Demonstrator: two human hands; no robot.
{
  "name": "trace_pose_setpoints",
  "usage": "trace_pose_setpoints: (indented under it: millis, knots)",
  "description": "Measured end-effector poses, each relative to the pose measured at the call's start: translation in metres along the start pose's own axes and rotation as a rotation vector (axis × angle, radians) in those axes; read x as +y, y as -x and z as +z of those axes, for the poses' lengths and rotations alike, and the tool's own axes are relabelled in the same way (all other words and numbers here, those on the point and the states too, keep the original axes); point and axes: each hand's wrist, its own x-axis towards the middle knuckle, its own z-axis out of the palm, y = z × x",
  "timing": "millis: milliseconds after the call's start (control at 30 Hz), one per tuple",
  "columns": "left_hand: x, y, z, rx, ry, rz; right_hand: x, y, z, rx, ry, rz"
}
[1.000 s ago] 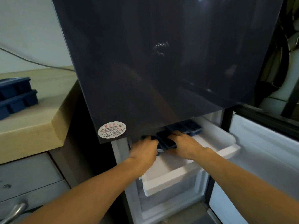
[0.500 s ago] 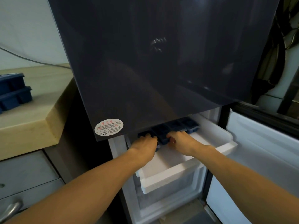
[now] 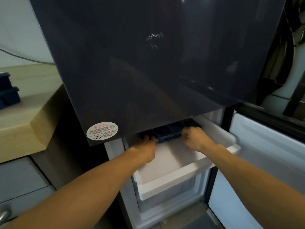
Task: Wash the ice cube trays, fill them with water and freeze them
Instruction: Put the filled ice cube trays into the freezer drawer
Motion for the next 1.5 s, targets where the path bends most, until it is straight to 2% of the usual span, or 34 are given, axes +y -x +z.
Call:
trace_pose_setpoints:
  millis: [233, 333, 533, 733, 867, 1000, 1100, 1233, 1367, 1500]
  knots:
    - [0.003, 0.005, -0.004, 0.001, -0.02, -0.025, 0.006, -0.002, -0.006, -0.038, 0.03, 0.023]
    - [0.004, 0.019, -0.005, 0.093, -0.016, 0.003, 0.0, 0.01, -0.008, 0.002, 0.061, 0.005]
    - [-0.002, 0.069, -0.015, 0.288, 0.165, 0.112, -0.04, 0.052, -0.029, 0.033, 0.099, -0.121]
    - [-0.041, 0.15, -0.025, 0.493, 0.263, 0.175, -0.109, 0.116, -0.044, 0.159, 0.092, -0.271]
    - [-0.089, 0.212, -0.034, 0.693, 0.354, 0.162, -0.17, 0.163, -0.063, 0.332, 0.106, -0.454]
    - [-0.144, 0.268, -0.05, 0.841, 0.375, 0.114, -0.256, 0.202, -0.093, 0.495, -0.036, -0.67]
    - [-0.187, 0.303, -0.061, 0.964, 0.394, 0.096, -0.327, 0.203, -0.108, 0.547, -0.145, -0.759]
    - [-0.237, 0.344, -0.066, 1.064, 0.357, -0.051, -0.42, 0.181, -0.113, 0.498, -0.14, -0.71]
    - [-0.273, 0.38, -0.063, 1.087, 0.329, -0.145, -0.492, 0.149, -0.103, 0.458, 0.056, -0.601]
    - [-0.295, 0.403, -0.064, 1.131, 0.27, -0.218, -0.527, 0.117, -0.085, 0.394, 0.229, -0.482]
